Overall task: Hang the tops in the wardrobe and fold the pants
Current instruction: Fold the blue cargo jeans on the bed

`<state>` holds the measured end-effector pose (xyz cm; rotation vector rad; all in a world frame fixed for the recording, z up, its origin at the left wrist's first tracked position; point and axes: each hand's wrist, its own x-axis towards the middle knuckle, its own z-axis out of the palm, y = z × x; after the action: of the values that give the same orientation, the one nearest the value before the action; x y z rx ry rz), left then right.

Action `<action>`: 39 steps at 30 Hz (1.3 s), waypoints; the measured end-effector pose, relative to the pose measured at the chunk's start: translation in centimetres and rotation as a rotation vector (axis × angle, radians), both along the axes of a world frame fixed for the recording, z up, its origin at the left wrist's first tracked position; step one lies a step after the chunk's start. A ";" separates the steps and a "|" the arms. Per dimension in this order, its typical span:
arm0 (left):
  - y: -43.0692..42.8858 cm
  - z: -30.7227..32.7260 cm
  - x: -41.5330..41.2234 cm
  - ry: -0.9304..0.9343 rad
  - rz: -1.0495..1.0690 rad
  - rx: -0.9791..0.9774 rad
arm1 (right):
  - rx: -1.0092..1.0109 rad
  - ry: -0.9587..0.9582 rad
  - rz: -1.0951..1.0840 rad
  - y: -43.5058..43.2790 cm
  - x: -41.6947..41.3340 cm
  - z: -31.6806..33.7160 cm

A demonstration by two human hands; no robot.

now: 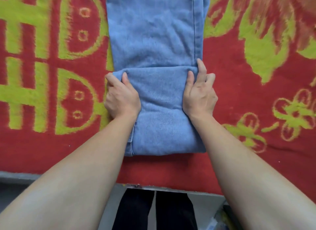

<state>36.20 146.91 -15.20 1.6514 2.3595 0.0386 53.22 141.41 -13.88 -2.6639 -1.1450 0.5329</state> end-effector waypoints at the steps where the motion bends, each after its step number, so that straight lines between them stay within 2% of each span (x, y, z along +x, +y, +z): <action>1: 0.0 0.0 -0.1 0.021 0.003 -0.010 | 0.016 -0.002 -0.018 0.0 0.0 -0.1; 16: 0.7 0.5 0.0 -0.031 0.020 -0.052 | 0.012 0.027 0.009 0.4 0.2 0.1; 21: 0.7 1.2 -0.6 -0.099 0.005 -0.057 | -0.015 0.066 0.006 0.8 0.7 1.5; 23: 1.3 1.4 -1.4 -0.153 -0.038 -0.013 | 0.052 0.077 -0.020 2.1 1.7 1.9; 25: 2.8 1.7 -2.0 -0.247 -0.096 0.077 | 0.158 0.111 -0.096 5.0 3.5 1.9; 28: 7.6 1.8 -1.8 -0.491 -0.068 0.195 | 0.264 0.322 -0.241 11.2 6.6 1.9; 30: 12.1 1.6 -0.7 -0.678 0.023 0.163 | 0.294 0.489 -0.320 15.0 8.0 2.0; 32: 16.5 1.9 0.9 -0.848 0.114 0.068 | 0.305 0.573 -0.320 17.7 8.4 2.2; 35: 20.4 2.9 2.8 -1.046 0.122 -0.054 | 0.260 0.527 -0.188 19.7 8.0 2.7; 37: 21.2 4.1 3.3 -1.033 0.079 -0.107 | 0.192 0.448 -0.118 20.1 7.6 3.4; 39: 21.1 5.7 3.4 -1.098 0.077 -0.131 | 0.172 0.358 -0.102 20.1 7.4 4.6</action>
<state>39.64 168.02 -9.46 1.0300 1.5127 0.6155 60.60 161.47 -9.33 -2.3422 -0.9018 0.8115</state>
